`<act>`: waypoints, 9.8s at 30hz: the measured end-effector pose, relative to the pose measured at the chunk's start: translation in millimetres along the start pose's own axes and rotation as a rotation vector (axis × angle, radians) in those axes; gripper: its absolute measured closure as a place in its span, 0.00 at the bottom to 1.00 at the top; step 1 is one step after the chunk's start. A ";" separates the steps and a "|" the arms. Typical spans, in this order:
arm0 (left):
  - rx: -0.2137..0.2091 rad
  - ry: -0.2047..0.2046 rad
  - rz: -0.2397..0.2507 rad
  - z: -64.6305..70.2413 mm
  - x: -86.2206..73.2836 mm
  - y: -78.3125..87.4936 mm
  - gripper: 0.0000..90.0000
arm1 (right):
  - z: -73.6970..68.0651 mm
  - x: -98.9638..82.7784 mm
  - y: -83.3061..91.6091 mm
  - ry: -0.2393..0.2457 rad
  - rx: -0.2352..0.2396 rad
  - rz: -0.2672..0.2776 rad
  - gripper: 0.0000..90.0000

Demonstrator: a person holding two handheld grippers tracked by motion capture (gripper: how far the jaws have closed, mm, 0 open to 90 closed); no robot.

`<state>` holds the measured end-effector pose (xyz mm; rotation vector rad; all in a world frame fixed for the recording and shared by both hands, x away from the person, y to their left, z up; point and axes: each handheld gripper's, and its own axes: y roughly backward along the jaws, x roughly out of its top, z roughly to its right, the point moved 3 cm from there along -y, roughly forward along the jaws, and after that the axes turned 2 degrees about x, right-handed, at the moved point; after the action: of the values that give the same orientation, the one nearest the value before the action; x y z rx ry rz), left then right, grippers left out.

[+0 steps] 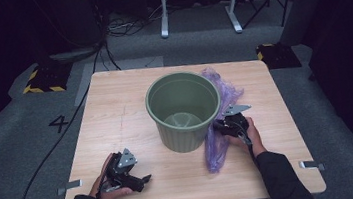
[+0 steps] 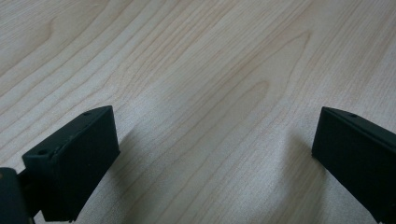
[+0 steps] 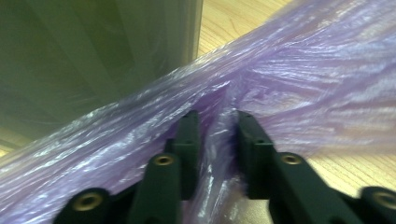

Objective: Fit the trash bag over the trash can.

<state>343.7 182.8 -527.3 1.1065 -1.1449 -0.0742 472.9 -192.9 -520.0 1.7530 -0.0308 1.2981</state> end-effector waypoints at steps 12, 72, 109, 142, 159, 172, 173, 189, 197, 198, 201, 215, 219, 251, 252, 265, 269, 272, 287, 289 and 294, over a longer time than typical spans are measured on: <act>-0.004 0.001 0.001 0.6 1.7 -1.7 0.00 | -0.7 -0.2 9.1 -0.030 0.004 0.055 0.96; -0.017 -0.015 0.001 0.3 4.5 -4.2 0.00 | 14.9 4.5 2.9 -0.030 -0.047 -0.067 0.86; 0.007 -0.074 0.099 -9.1 56.8 -9.5 0.17 | 26.0 44.7 105.3 -0.103 -0.068 0.317 0.99; -0.013 -0.117 0.072 3.0 86.1 -47.0 0.18 | 17.7 76.5 165.0 -0.074 -0.068 0.473 0.99; -0.034 -0.131 0.059 8.5 94.2 -55.3 0.18 | 4.0 108.9 190.1 -0.042 -0.045 0.562 0.99; 0.018 -0.120 0.171 11.0 92.1 8.3 0.18 | -11.6 142.7 201.9 -0.008 -0.023 0.609 0.99; 0.016 -0.116 0.189 11.6 92.8 13.0 0.19 | -11.3 143.7 199.9 -0.012 -0.025 0.607 0.99; 0.023 -0.156 0.313 7.1 124.1 71.8 0.20 | -10.0 162.5 159.9 -0.023 -0.058 0.576 0.99; 0.061 -0.159 0.351 4.9 152.4 73.2 0.25 | -16.6 174.1 142.2 0.021 -0.095 0.540 0.99; 0.061 -0.159 0.351 4.9 152.4 73.2 0.25 | -16.6 174.1 142.2 0.021 -0.095 0.540 0.99; 0.025 -0.149 0.385 5.9 173.0 74.0 0.25 | -16.8 180.2 134.8 0.024 -0.107 0.536 0.99; -0.046 -0.182 0.379 28.1 229.0 57.0 0.23 | -28.9 185.8 112.8 0.049 -0.123 0.509 0.98; -0.046 -0.179 0.370 29.8 232.9 55.2 0.22 | -32.8 182.7 112.4 0.054 -0.117 0.511 0.98; 0.189 -0.248 0.264 7.8 254.0 37.9 1.00 | -68.6 181.8 107.8 0.196 -0.010 0.517 0.91; 0.197 -0.256 0.260 6.9 253.2 37.0 1.00 | -68.3 181.1 108.1 0.197 0.002 0.518 0.90; 0.280 -0.296 0.231 -2.9 238.1 27.5 1.00 | -59.3 160.0 109.0 0.173 0.064 0.467 0.58; 0.314 -0.308 0.234 -3.0 236.5 27.7 1.00 | -51.0 154.0 112.2 0.134 0.027 0.462 0.46; 0.327 -0.320 0.233 -3.4 236.2 28.2 1.00 | -42.6 148.6 118.7 0.107 -0.006 0.471 0.40; 0.336 -0.364 0.229 -1.7 235.4 29.5 1.00 | -21.3 147.3 116.5 0.025 0.027 0.437 0.27; 0.336 -0.368 0.230 -1.6 235.6 29.9 1.00 | -27.0 149.7 114.2 0.036 0.061 0.434 0.28; 0.335 -0.361 0.240 -2.2 234.6 32.4 1.00 | -40.6 154.8 98.0 0.103 0.048 0.339 0.38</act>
<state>440.6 70.1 -342.9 1.2719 -1.6512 0.1144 461.8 -149.1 -337.8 1.7706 -0.2489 1.6436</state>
